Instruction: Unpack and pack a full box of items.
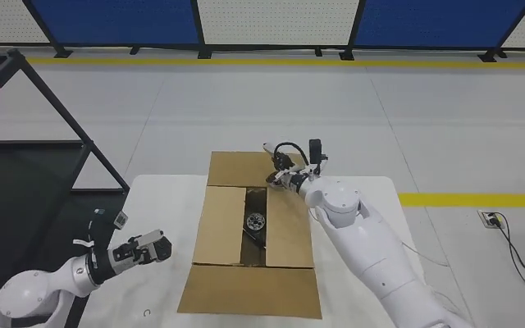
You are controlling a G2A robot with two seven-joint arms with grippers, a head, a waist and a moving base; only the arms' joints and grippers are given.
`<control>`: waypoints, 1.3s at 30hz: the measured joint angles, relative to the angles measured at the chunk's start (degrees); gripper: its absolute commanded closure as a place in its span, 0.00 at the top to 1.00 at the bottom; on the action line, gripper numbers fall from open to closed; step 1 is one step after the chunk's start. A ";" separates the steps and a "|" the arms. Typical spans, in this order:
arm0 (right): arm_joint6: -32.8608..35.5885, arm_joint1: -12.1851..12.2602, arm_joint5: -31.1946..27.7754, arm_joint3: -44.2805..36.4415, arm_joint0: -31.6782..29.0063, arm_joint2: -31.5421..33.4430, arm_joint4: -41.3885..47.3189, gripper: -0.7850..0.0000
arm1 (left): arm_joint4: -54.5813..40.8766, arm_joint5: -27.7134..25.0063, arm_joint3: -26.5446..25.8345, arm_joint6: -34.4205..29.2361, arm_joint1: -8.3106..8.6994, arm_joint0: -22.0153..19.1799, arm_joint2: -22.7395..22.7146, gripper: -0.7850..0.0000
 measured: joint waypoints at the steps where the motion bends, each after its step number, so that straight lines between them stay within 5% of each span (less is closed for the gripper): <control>1: 2.48 0.71 1.15 -2.60 -1.26 0.33 -2.30 1.00 | -0.74 -0.02 0.64 -0.23 0.16 0.15 -1.30 1.00; 8: 9.85 3.05 6.99 -12.63 -5.83 1.84 -10.45 1.00 | -1.95 -0.77 2.63 -2.56 0.97 1.50 -6.84 1.00; 23: 13.16 2.84 7.72 -15.78 -6.66 -1.70 -14.75 1.00 | -3.46 1.24 2.05 -0.55 0.79 2.13 -6.15 1.00; 39: 22.85 0.44 4.57 -7.89 -1.25 -8.00 -15.67 1.00 | -4.26 2.99 6.54 -1.09 1.08 0.02 -6.51 1.00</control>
